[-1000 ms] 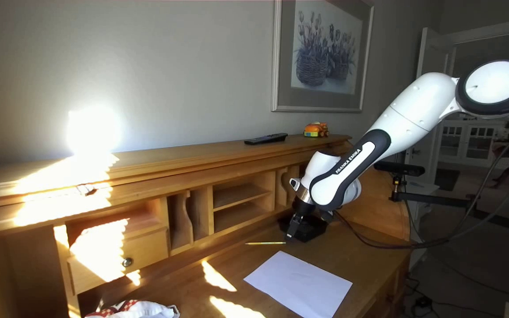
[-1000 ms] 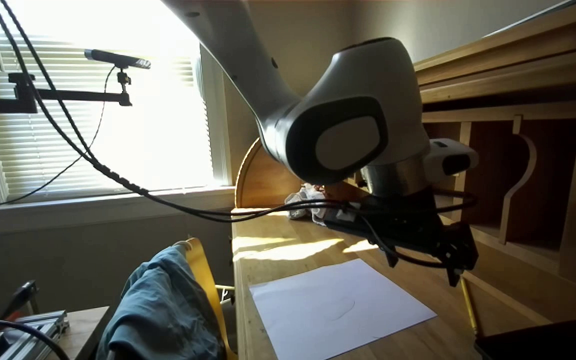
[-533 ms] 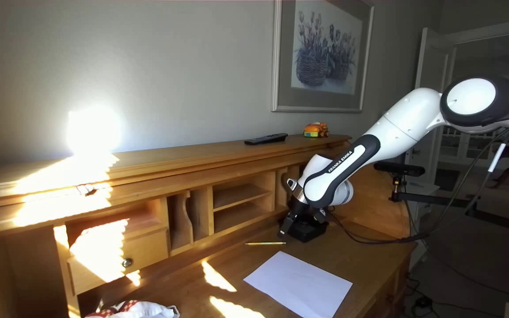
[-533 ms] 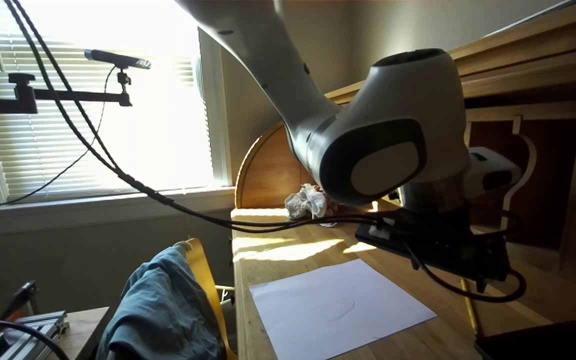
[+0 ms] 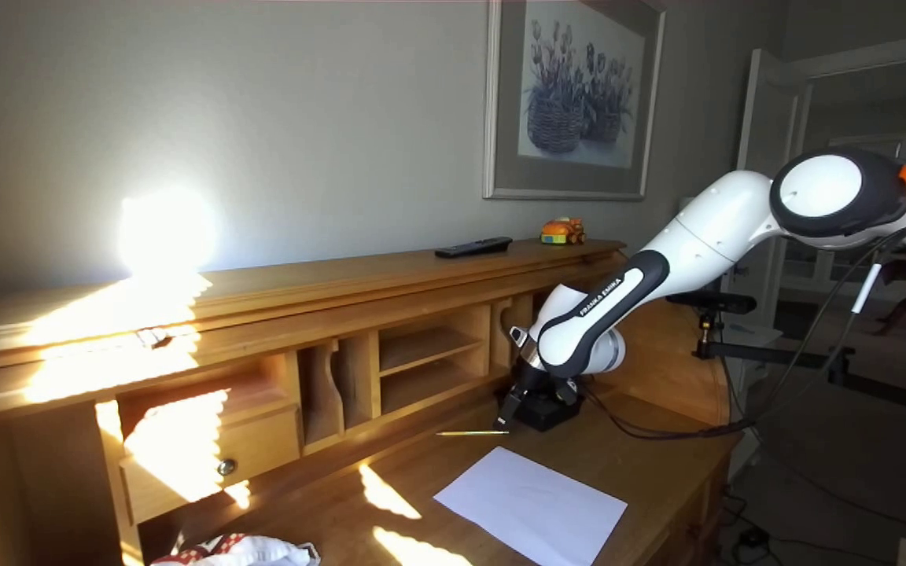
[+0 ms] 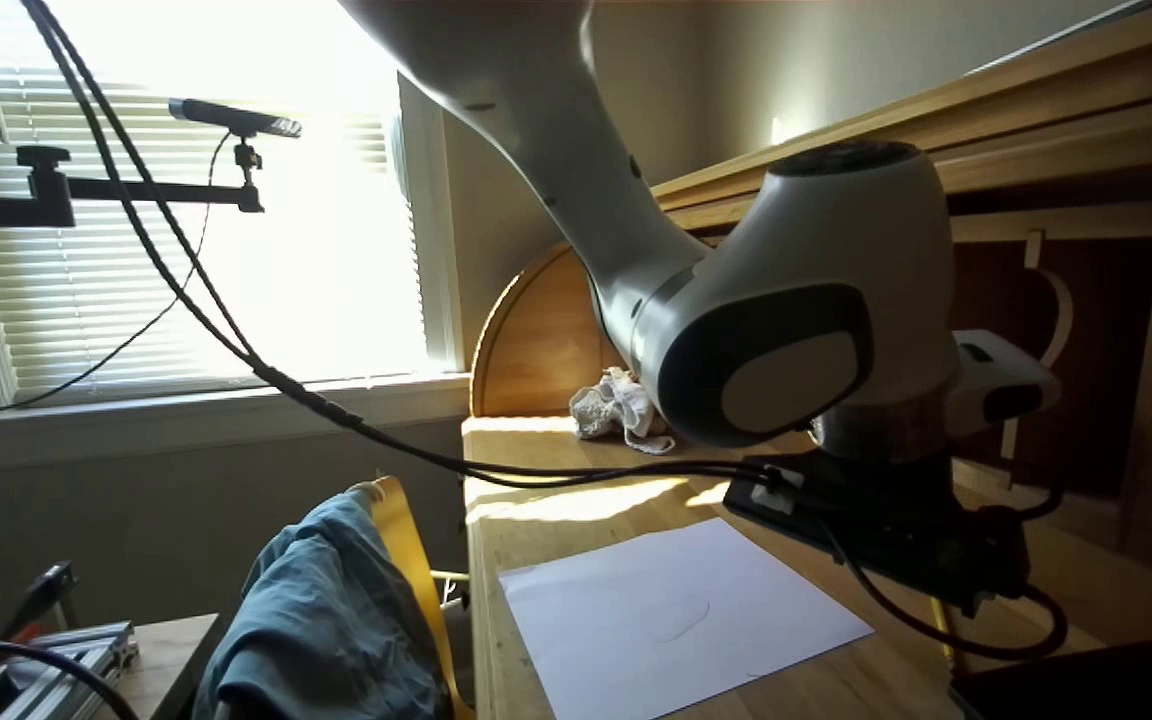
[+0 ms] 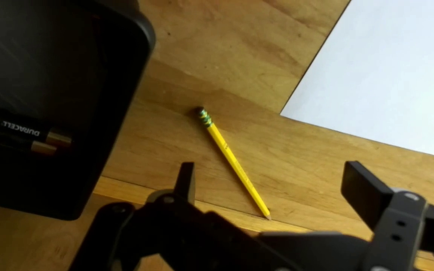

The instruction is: Move the pencil forward

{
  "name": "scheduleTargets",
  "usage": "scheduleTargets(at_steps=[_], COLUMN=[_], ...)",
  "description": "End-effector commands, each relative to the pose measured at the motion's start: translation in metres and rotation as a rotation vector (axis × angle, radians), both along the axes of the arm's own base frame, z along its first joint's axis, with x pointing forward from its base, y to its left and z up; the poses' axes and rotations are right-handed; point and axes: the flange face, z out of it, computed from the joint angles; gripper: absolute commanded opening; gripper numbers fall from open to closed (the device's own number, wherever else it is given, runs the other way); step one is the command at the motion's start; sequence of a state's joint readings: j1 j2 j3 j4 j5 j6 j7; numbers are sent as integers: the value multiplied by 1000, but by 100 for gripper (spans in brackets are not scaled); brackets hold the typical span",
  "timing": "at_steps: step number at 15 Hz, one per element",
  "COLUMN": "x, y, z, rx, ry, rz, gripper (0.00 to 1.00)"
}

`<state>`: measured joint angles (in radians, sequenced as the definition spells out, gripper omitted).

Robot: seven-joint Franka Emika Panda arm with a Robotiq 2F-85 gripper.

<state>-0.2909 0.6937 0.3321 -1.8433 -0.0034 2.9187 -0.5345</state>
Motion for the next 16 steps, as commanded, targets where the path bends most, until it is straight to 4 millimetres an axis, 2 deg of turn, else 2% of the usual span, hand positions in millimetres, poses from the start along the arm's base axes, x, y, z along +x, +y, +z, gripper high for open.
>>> scheduleTargets(at_steps=[1,7,16], x=[7,10,17], y=[1,3,-5], z=[-12,-27,-37], rx=[5,32,61], ry=[-15,-17,-57], rz=[25,46,41], gripper=[100,100,100])
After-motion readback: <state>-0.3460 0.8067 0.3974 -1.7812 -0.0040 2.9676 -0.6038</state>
